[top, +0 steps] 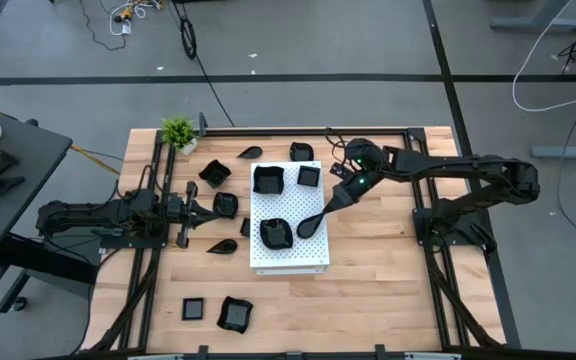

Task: Pick & Place Mini shaped plates
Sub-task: Stack the black drop shaped plate on top of the other black drop shaped plates on the shelf, then stack the black drop shaped plate on top of the other black drop shaped plate on the shelf

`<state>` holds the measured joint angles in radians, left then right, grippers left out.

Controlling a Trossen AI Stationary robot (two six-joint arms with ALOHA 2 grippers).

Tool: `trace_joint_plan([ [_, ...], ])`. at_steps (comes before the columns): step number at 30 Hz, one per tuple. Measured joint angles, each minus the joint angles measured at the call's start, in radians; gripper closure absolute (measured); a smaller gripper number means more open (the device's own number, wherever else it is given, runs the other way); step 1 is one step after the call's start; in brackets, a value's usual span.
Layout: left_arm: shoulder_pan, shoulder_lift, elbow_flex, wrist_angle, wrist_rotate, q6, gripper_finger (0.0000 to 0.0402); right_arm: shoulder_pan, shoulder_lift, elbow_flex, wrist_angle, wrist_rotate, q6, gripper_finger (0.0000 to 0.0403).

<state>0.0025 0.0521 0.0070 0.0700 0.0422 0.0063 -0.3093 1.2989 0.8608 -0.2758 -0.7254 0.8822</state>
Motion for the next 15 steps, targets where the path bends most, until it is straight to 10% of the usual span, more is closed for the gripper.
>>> trace_joint_plan([
  [15,0.000,0.000,0.000,0.000,0.000,0.000,0.0381,-0.024,-0.093,-0.001,-0.062,0.029,-0.047,0.0289],
])
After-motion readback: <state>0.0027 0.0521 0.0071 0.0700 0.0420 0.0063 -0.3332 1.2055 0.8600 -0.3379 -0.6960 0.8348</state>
